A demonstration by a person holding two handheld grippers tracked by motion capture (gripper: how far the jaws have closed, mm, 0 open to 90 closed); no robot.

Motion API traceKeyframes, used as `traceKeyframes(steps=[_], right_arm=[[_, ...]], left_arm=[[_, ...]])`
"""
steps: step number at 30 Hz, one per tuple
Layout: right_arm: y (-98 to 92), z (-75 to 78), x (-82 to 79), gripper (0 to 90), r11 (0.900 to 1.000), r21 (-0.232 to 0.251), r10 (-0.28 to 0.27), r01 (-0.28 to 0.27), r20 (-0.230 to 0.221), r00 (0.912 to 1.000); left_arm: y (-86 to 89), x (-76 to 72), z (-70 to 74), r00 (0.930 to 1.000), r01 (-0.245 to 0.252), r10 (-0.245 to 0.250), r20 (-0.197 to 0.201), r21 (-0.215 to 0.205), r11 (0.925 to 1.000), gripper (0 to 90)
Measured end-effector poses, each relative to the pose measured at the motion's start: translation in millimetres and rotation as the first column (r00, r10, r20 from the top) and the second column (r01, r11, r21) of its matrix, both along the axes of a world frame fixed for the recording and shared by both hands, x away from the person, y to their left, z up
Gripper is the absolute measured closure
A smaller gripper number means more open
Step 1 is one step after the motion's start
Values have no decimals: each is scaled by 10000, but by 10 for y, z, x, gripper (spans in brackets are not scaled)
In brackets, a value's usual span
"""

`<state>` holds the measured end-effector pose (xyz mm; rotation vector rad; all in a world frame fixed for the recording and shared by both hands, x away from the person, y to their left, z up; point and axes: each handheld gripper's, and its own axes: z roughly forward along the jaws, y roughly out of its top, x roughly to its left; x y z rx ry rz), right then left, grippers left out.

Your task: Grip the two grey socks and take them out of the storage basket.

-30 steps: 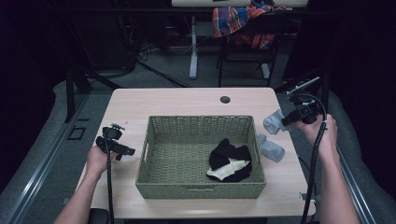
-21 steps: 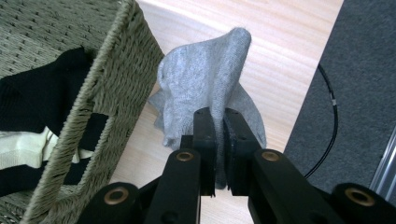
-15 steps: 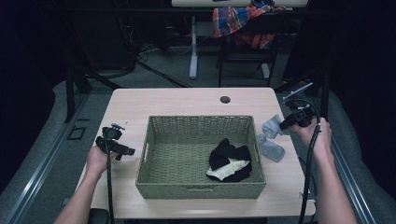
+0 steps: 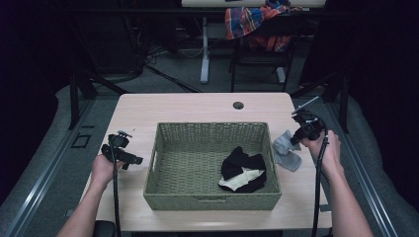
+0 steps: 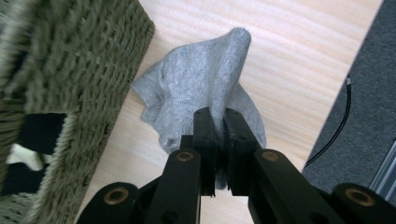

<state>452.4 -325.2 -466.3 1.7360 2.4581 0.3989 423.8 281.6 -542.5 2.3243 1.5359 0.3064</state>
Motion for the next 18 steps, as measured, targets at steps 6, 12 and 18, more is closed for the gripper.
traceKeyframes(steps=[6, 12, 18], right_arm=[[-3, -217, 49, 851, 9999, -166, 14, -23, -510, 9987], [10, -368, 76, 849, 9997, -219, -110, 92, -812, 9966], [12, -464, 108, 843, 9994, -349, -106, 70, -1065, 9943]], left_arm=[[0, -1, 2, 10000, 0, 0, 7, 5, 10000, 1], [-2, 0, 0, 10000, 10, -10, -6, 10, 10000, 1], [-1, 0, 0, 10000, -4, 4, -3, 8, 10000, 1]])
